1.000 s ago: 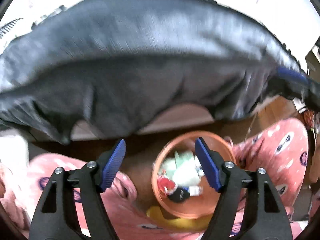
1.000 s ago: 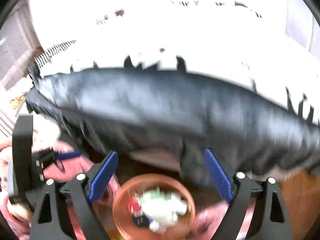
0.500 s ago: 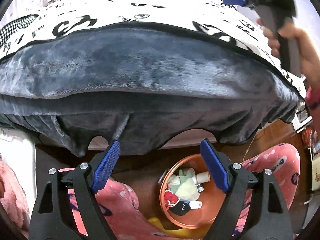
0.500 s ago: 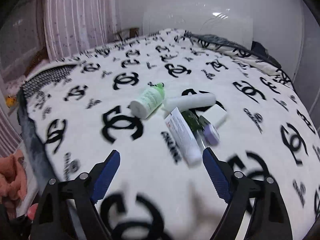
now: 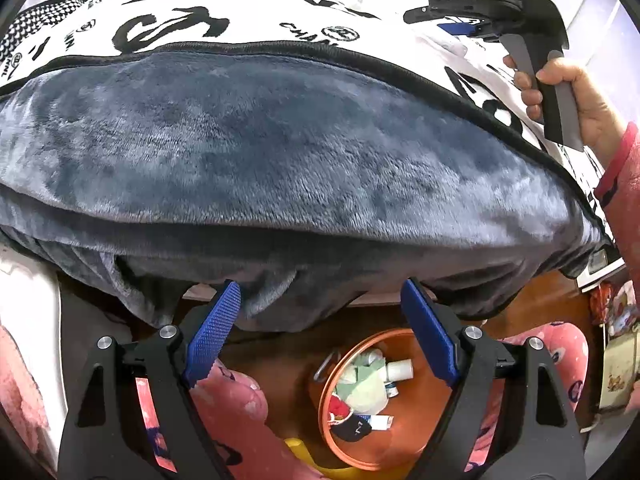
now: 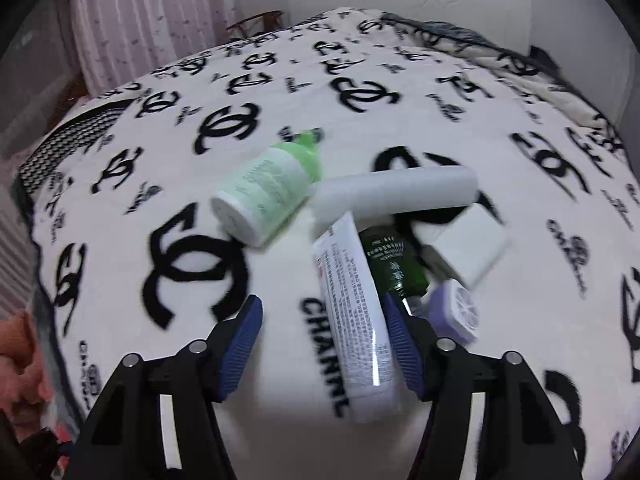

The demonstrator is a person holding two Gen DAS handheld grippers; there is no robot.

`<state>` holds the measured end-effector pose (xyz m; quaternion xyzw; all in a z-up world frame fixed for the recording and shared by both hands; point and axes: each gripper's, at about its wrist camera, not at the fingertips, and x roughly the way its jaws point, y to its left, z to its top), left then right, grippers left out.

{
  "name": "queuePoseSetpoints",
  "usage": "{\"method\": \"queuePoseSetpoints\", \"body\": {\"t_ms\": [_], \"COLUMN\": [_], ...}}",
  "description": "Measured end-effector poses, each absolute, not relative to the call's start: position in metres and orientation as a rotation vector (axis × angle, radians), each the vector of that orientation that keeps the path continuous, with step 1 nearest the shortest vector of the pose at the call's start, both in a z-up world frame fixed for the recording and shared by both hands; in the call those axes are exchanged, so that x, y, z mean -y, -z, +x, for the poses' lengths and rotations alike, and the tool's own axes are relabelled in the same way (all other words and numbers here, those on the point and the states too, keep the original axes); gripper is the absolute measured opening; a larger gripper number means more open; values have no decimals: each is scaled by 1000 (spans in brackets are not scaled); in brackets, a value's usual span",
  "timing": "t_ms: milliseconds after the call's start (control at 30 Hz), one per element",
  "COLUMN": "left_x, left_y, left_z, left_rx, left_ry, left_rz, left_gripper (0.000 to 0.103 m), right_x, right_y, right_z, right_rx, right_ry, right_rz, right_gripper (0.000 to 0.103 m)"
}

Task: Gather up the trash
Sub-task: 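Move both grippers back up to the items on the bed, then grasp the white ointment tube with the right gripper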

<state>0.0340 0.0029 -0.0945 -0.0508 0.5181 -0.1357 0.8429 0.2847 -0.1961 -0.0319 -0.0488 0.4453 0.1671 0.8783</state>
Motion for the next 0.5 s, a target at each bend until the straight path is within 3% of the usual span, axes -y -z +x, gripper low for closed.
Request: {"method": "queuePoseSetpoints", "body": {"t_ms": [67, 100, 133, 267, 400, 500], "left_x": [-2, -2, -1, 0, 4, 4], "left_y": [93, 93, 91, 84, 74, 63], "left_z": [35, 36, 36, 37, 39, 40], "left_rx": [-1093, -1092, -1089, -1075, -1054, -1033], "left_ry": [292, 292, 295, 302, 302, 302], "left_rz": [-107, -107, -106, -101, -90, -88], "left_gripper": [80, 80, 80, 80, 80, 80], "right_x": [194, 194, 195, 189, 175, 180], "right_y": [37, 40, 44, 51, 59, 51], "right_z": [290, 294, 296, 297, 302, 300], "right_rx": [-968, -988, -1006, -1001, -997, -980], "right_ry": [-333, -338, -345, -335, -305, -300], "right_rz": [-110, -98, -84, -119, -216, -178], "right_gripper": [54, 42, 39, 37, 44, 33]}}
